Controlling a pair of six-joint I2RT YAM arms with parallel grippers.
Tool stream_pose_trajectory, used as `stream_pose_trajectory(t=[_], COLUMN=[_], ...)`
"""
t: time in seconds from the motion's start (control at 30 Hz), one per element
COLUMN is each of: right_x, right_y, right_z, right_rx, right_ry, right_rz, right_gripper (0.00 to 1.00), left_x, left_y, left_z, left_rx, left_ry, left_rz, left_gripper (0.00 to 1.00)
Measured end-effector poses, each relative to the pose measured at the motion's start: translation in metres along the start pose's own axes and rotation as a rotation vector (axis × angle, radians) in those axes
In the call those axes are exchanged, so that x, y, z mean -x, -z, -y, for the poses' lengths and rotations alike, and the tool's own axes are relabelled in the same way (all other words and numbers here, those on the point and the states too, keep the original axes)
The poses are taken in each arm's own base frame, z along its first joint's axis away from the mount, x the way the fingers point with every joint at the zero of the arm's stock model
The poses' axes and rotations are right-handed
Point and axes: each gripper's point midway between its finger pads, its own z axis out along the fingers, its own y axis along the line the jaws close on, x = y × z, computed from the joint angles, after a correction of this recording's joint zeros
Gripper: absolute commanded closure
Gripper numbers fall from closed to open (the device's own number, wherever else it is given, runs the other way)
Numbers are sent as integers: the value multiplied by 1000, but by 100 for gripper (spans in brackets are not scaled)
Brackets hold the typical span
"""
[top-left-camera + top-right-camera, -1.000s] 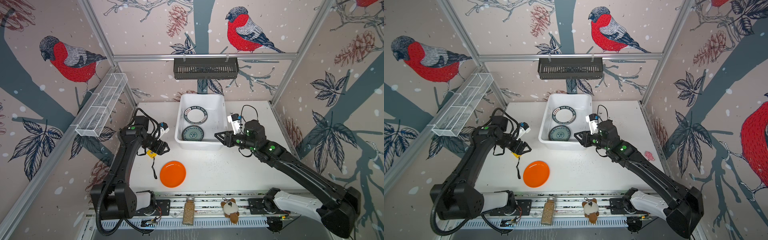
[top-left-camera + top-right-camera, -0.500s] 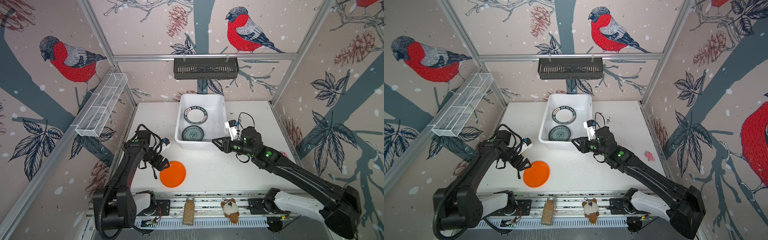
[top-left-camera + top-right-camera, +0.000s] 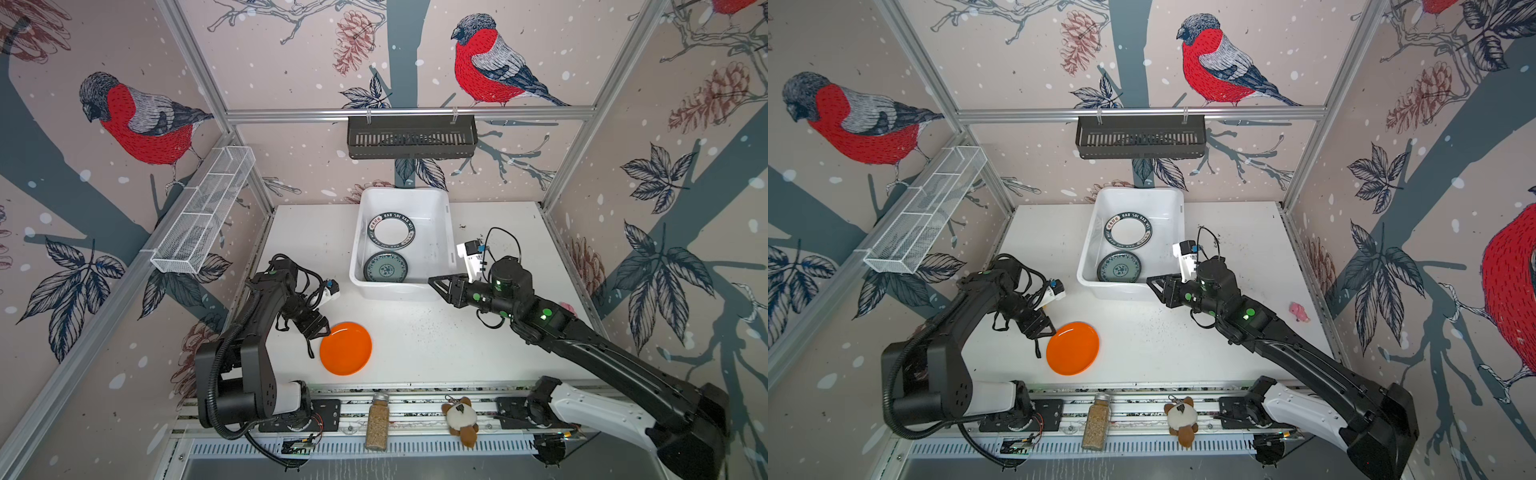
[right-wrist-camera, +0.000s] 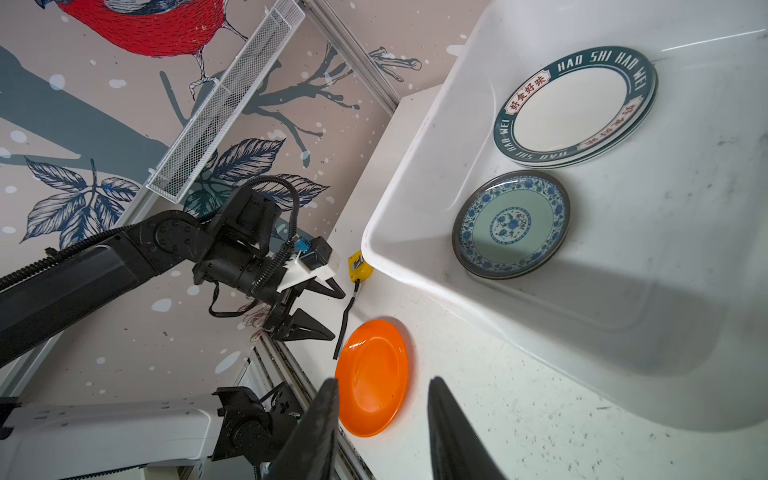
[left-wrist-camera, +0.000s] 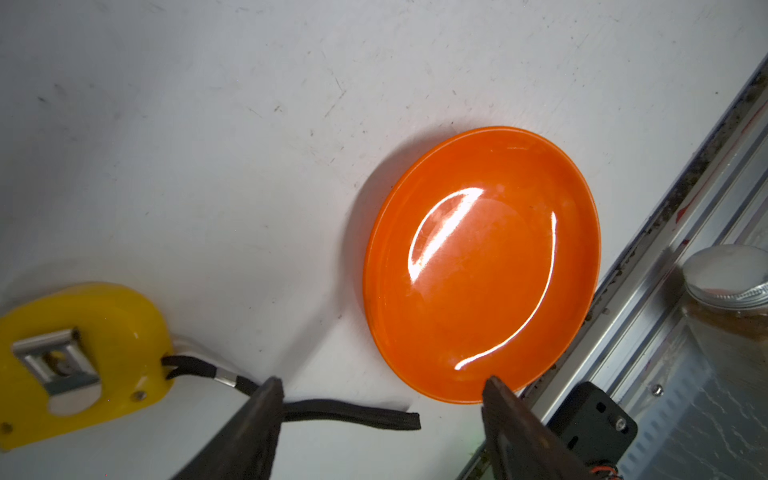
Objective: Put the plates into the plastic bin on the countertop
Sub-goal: 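Lower the left gripper onto the orange plate rim and close it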
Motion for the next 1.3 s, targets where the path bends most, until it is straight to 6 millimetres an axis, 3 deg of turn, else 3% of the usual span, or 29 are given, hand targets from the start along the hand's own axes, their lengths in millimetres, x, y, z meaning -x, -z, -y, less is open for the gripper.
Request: stream_pose_trajectory(t=[0.3,0.47,0.7,1.1,1.3], right_x=[-12,-16,-16,-17,-17], right_y=[-2,-3,-3,-4,-5], right_z=[10,12,13,14,15], right_rx=[-22,-28,-32,-28,-24], right_ry=[-15,-34,-34,-35,-39], right_rz=[-15,-23,-19,-14,-9], right_gripper=[62,62,62,63,63], left_x=[-17,-25,-25,-21,-16], left_y=[-20,-33,-43,-50,-52], left_z=[8,7,0,2,0], left_rx=[-56,-100,-117,-168,-171], left_ry=[-21,-9,3,25,34], left_rz=[-44,-80,-89,-71,-53], left_gripper=[31,36,50,54,65])
